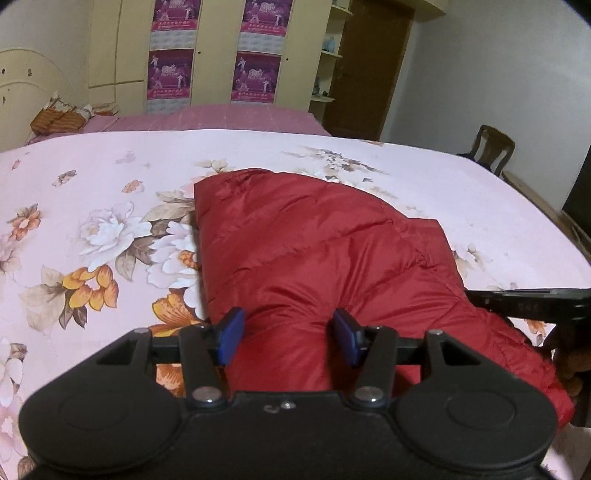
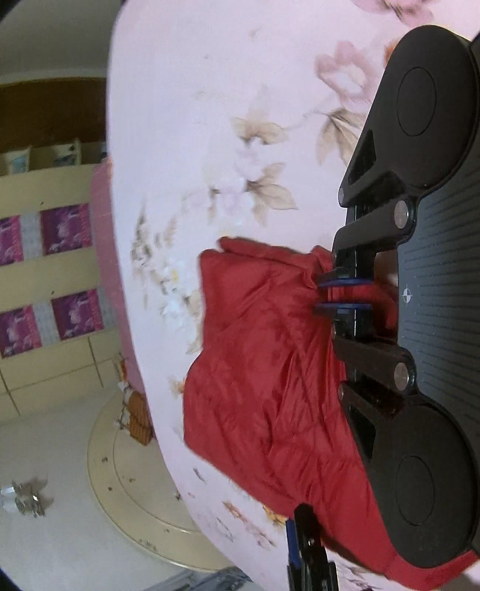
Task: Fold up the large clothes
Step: 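Grasp the folded jacket edge with both grippers and lift it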
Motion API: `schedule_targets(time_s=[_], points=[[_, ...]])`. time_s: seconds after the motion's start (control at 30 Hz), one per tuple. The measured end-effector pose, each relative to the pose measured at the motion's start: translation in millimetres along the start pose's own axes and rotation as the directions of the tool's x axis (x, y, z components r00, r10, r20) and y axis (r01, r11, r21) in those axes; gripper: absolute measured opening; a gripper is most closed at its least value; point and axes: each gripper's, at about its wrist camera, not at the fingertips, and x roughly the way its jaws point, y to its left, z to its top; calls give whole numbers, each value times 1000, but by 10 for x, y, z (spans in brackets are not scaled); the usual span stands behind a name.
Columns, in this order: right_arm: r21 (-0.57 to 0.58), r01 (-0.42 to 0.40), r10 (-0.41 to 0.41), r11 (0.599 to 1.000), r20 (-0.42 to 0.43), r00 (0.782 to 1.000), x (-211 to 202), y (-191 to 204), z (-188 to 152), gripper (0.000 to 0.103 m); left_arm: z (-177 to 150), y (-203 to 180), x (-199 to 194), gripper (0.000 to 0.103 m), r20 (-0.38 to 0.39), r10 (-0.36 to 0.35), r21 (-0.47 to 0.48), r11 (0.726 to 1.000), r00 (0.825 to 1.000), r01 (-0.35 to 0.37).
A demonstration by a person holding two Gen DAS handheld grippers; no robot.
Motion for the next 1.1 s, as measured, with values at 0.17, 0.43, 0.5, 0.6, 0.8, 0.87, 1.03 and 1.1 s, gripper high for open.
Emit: schedule_targets(time_s=[0.17,0.43,0.5,0.6,0.8,0.87,1.03,1.1], points=[[103,-24,23,994,11,1000,-263,-120,68,13,72,-10,-177,93,5,-3,5,1000,1000,3],[376,-159,173,913,-2,985,-307,-576,62,58,62,320,-50,90,-40,-177,-204,965,983,165],[408,-175,209,896,-40,977,-195,-616,62,58,38,411,37,86,-49,-225,-272,941,973,203],[430,-183,232,884,-62,971,-113,-642,87,57,-15,518,146,86,-56,-230,-324,925,972,200],[453,-240,296,859,-57,953,17,-711,77,42,-84,599,278,81,-61,-265,-383,896,962,223],[469,-257,318,845,-54,947,49,-736,81,41,-100,606,302,73,-50,-290,-413,877,956,244],[474,-292,362,831,-62,930,129,-741,122,24,-71,502,239,61,-25,-276,-394,886,961,244],[448,-299,356,843,-47,933,102,-705,159,16,-51,465,151,56,-5,-267,-377,893,964,245]])
